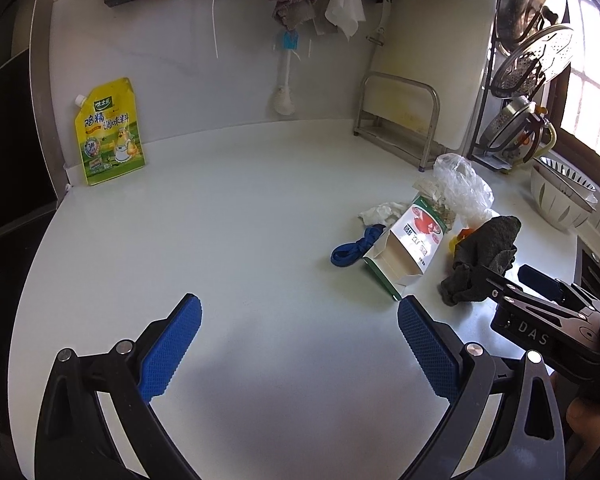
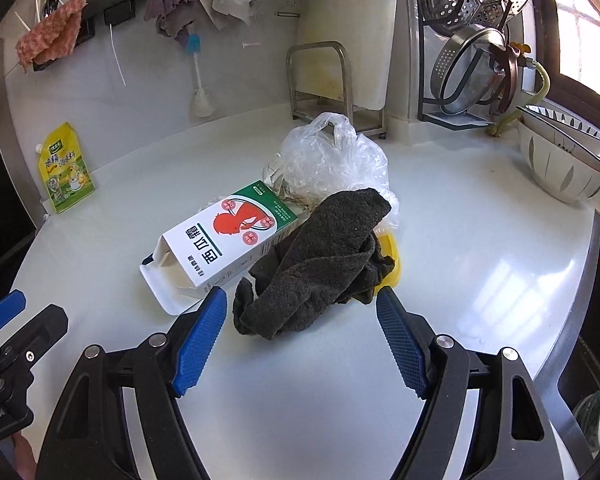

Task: Collect trash
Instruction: 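Grasp the dark grey cloth with the right gripper and lift it, then grasp the white carton with the left gripper while the right gripper holds the cloth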

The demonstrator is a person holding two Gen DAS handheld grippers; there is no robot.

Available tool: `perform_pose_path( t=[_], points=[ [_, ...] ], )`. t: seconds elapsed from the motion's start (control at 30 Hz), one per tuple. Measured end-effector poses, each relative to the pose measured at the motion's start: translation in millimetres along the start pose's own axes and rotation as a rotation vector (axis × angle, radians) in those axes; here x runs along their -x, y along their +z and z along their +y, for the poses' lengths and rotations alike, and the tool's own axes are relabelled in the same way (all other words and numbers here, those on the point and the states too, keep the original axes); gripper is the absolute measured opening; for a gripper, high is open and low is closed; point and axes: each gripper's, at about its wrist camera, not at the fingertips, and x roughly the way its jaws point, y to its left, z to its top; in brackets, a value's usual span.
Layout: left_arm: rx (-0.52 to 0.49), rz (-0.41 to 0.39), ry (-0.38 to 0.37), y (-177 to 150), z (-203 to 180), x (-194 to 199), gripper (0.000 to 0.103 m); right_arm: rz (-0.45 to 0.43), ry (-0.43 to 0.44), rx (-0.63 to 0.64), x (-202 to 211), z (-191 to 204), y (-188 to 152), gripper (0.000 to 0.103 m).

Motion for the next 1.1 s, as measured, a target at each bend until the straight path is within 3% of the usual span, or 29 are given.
perform_pose_path(
  t=[0.17,0.23,0.3,0.5,0.87,1.1],
  points=[
    [0.002,0.014,-0.023,0,-2,-1,0.097,0.029,-0.041,0.006,-12,0,2,0.073],
    [-0.003,0.009,-0.02,0,-4,0,0.097,0.033,-0.043,0.003,-15,-2,1,0.068],
    [-0.003,0.009,-0.019,1,-6,0,0.097,0.041,-0.026,-0.002,-17,-3,2,0.05],
    [0.006,0.01,-0.023,5,-12,-2,0.097,0.031,0.014,-0.005,-10,-7,1,0.024],
    [0.0,0.027,-0.052,15,-43,-16,0.097,-0.035,0.079,-0.075,30,-47,-2,0.018],
    [-0.058,0.068,-0.039,23,-74,-41,0.097,-0.059,0.145,-0.15,50,-85,-5,0.017]
  ],
)
